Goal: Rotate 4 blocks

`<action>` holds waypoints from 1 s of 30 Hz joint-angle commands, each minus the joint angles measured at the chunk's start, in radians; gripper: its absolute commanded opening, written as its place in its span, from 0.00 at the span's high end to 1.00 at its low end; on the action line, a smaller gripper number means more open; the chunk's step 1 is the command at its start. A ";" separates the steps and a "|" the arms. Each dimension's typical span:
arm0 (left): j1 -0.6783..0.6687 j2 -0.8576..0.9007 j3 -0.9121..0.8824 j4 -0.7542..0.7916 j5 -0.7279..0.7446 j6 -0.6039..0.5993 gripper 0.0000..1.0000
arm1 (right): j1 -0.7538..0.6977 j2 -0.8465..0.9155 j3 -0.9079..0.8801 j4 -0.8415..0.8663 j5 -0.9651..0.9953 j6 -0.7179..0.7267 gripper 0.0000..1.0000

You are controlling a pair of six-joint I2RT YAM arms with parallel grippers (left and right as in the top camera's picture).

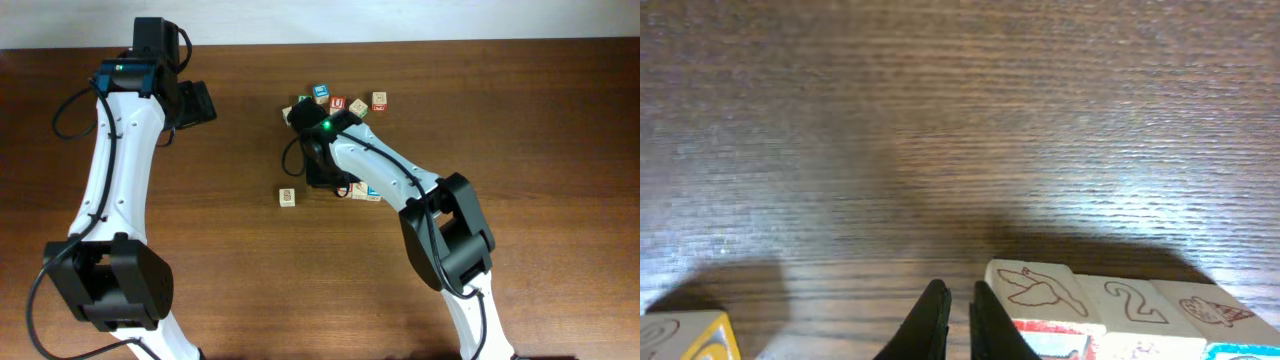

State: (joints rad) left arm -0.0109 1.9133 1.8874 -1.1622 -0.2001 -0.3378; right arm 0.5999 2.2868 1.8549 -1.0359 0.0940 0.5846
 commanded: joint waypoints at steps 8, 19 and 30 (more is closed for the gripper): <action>0.080 0.005 0.013 0.008 -0.068 -0.009 0.01 | 0.079 0.011 0.214 0.067 -0.232 -0.099 0.75; 0.095 0.005 0.013 -0.013 -0.054 -0.009 0.01 | 0.192 0.086 0.211 0.097 -0.169 -0.075 0.77; 0.094 0.005 0.013 -0.021 -0.054 -0.009 0.01 | 0.192 0.143 0.209 0.015 -0.133 -0.076 0.77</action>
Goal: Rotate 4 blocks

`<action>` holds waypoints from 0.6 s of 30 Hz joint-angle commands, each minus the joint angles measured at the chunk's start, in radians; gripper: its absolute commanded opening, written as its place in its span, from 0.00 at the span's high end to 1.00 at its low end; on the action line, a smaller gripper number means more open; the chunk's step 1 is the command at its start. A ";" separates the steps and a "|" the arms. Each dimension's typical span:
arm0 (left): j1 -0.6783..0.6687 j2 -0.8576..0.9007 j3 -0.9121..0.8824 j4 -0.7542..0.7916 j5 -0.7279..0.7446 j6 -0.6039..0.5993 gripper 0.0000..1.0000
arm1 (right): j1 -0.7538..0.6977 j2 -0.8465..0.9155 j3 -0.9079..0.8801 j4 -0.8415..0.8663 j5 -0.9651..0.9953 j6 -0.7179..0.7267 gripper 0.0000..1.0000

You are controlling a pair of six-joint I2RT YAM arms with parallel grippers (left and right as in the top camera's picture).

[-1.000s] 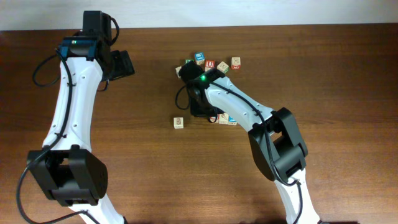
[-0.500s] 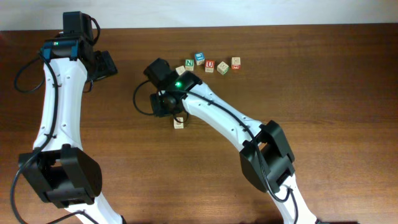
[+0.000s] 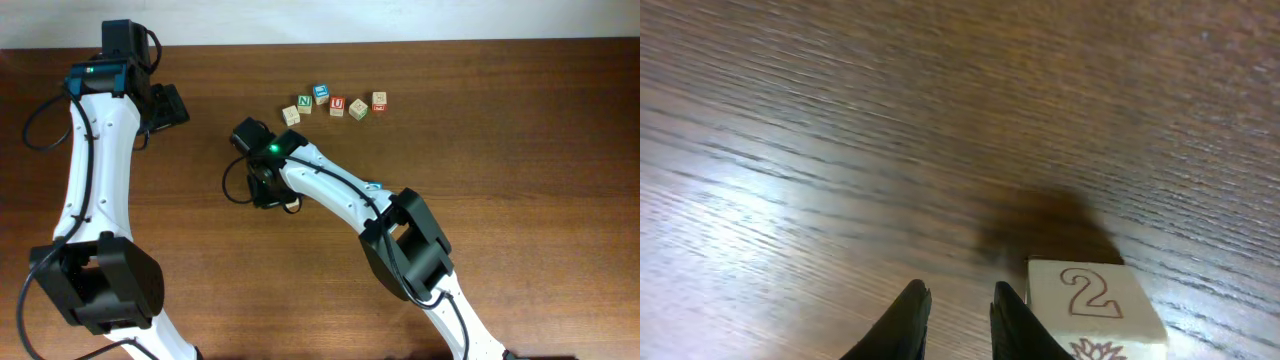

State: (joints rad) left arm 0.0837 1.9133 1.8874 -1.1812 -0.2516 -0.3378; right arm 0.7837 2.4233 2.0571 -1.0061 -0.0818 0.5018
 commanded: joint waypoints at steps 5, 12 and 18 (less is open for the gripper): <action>0.000 0.005 0.013 -0.003 0.001 -0.010 0.01 | -0.005 0.007 0.008 -0.055 0.121 0.007 0.77; 0.000 0.005 0.013 -0.002 0.001 -0.010 0.01 | -0.100 0.007 0.008 -0.065 0.119 0.007 0.77; -0.002 0.005 0.013 -0.001 0.001 -0.010 0.01 | -0.138 0.007 0.008 -0.094 0.121 0.016 0.81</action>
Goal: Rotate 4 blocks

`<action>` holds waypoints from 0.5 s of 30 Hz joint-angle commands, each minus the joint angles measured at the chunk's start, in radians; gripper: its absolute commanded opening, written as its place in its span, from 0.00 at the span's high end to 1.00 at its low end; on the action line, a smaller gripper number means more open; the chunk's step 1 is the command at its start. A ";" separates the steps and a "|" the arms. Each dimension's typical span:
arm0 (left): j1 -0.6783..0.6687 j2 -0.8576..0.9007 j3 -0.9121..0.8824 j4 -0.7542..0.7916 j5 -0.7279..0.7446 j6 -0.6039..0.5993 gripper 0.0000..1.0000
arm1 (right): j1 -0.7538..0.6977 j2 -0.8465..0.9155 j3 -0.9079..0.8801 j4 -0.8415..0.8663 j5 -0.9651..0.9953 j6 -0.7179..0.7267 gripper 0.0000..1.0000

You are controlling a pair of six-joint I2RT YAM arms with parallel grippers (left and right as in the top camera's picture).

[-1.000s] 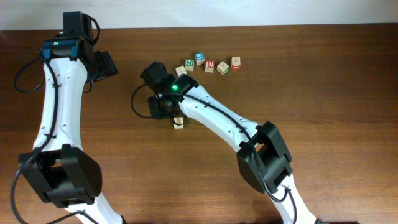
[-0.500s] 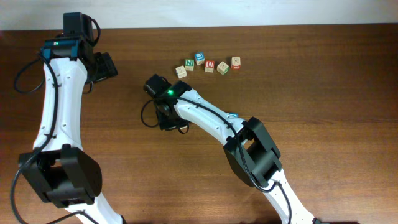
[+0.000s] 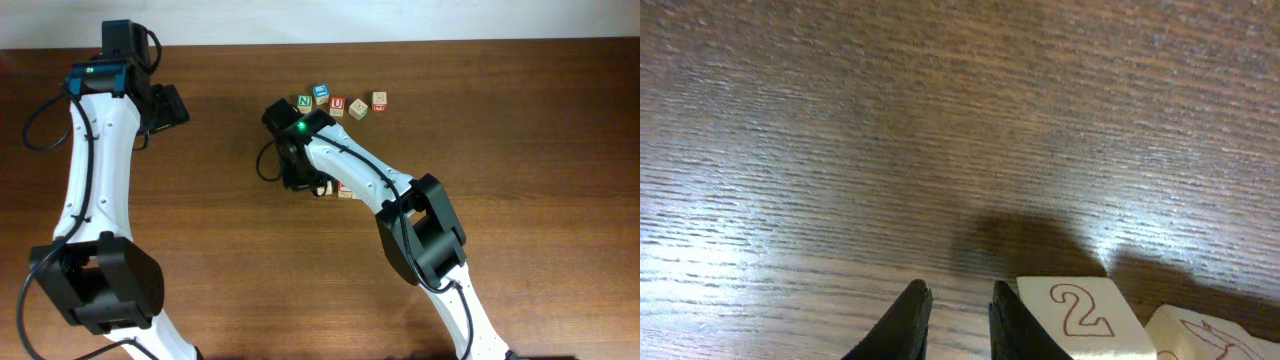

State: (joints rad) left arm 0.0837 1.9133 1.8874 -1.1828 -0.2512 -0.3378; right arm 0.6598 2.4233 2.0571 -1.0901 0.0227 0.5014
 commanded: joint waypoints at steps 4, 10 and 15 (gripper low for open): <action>-0.002 0.005 0.013 0.000 0.000 -0.010 0.01 | -0.037 0.007 0.008 -0.035 0.011 0.103 0.82; -0.002 0.005 0.013 0.000 0.001 -0.010 0.01 | -0.039 0.007 0.008 -0.048 0.010 0.196 0.80; -0.002 0.005 0.013 0.000 0.001 -0.010 0.01 | -0.049 -0.042 0.124 -0.090 -0.018 0.183 0.64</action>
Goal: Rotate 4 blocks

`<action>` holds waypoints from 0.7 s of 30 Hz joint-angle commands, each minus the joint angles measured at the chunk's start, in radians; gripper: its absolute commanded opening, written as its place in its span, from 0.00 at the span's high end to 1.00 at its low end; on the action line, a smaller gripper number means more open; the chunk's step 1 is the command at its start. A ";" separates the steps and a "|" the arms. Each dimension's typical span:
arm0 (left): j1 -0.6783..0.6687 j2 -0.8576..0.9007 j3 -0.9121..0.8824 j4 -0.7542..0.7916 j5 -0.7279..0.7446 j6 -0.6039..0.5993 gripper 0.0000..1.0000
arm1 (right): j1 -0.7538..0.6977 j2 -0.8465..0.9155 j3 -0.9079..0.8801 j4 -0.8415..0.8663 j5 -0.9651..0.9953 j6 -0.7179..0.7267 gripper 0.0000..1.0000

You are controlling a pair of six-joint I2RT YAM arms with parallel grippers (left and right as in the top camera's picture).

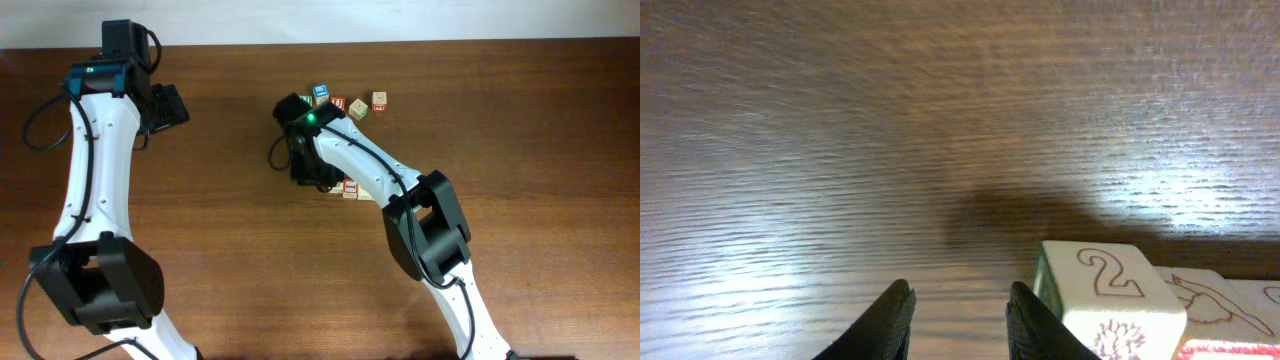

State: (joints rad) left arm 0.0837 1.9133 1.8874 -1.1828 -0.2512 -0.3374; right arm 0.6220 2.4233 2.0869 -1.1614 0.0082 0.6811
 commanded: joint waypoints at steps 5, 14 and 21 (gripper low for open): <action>-0.002 0.005 0.013 -0.008 0.001 -0.010 0.01 | -0.071 -0.039 0.146 -0.043 0.072 -0.072 0.82; -0.002 0.005 0.013 -0.008 0.023 -0.010 0.01 | -0.085 -0.026 0.003 -0.019 0.079 -0.071 0.89; -0.002 0.005 0.013 -0.016 0.023 -0.010 0.01 | -0.085 -0.026 -0.024 -0.032 0.056 -0.071 0.91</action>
State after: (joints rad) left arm 0.0837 1.9133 1.8874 -1.1927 -0.2359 -0.3378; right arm 0.5327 2.4168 2.0716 -1.1851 0.0662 0.6155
